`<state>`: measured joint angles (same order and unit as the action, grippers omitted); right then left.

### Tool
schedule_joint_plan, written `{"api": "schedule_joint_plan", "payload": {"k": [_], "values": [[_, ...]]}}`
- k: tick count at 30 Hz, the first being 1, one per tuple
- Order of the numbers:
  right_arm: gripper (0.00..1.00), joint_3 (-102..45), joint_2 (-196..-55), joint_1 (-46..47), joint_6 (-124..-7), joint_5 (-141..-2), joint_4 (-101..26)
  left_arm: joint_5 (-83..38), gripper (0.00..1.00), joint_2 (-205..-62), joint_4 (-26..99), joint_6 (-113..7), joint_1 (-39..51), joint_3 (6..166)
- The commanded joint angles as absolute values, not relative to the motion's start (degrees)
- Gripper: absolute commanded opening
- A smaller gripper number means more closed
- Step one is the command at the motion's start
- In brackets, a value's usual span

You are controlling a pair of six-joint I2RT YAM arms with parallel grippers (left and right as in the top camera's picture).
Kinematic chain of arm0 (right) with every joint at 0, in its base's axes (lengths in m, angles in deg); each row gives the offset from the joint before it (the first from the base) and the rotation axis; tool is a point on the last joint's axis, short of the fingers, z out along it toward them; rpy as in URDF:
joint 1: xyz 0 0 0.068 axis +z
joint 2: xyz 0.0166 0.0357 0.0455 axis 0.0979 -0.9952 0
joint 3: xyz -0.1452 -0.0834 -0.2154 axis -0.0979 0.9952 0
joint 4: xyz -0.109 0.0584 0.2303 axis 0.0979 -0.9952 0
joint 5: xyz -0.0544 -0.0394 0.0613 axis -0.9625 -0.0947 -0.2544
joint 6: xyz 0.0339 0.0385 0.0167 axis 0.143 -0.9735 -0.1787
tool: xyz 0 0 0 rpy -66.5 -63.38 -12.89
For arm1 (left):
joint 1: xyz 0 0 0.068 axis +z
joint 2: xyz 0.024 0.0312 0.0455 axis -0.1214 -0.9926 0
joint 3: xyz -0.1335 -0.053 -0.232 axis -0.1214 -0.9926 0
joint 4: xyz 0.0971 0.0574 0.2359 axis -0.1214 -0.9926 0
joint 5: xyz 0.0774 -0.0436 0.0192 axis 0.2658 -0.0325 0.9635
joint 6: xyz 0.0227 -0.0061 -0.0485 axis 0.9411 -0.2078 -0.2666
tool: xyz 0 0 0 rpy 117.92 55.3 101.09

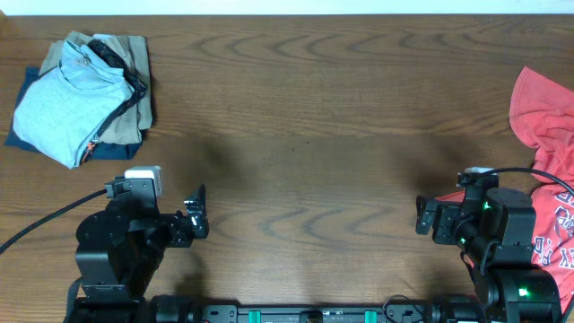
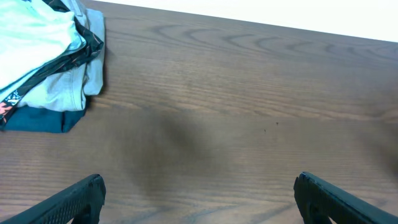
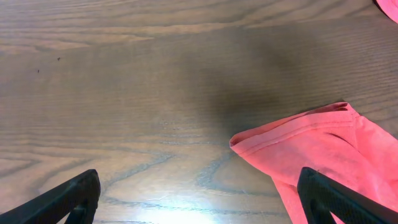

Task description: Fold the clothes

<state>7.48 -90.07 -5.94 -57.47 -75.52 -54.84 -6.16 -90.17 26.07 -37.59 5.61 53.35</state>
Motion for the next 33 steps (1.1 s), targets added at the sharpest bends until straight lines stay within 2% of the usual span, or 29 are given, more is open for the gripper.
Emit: {"api": "schedule_joint_plan", "payload": {"k": [1, 11, 21, 26, 33], "values": [[0.99, 7.88, -89.88, -6.04, -57.09, -77.37, -55.30, -6.10, 0.98, -90.14, 26.11, -37.68, 5.28, 52.82], [0.99, 7.90, -88.87, -6.04, -57.09, -79.14, -56.78, -6.10, 0.98, -90.14, 26.11, -37.70, 5.28, 52.82], [0.99, 9.62, -73.70, -5.98, -53.18, -79.10, -55.06, -6.10, 0.98, -90.14, 26.11, -37.70, 5.28, 52.82], [0.99, 15.40, -65.33, -5.98, -48.70, -77.59, -49.74, -6.10, 0.98, -90.14, 26.11, -37.70, 5.28, 52.82], [0.99, 26.98, -55.93, -5.98, -48.48, -74.93, -34.99, -6.10, 0.98, -90.14, 26.11, -37.70, 5.28, 52.82]]}}
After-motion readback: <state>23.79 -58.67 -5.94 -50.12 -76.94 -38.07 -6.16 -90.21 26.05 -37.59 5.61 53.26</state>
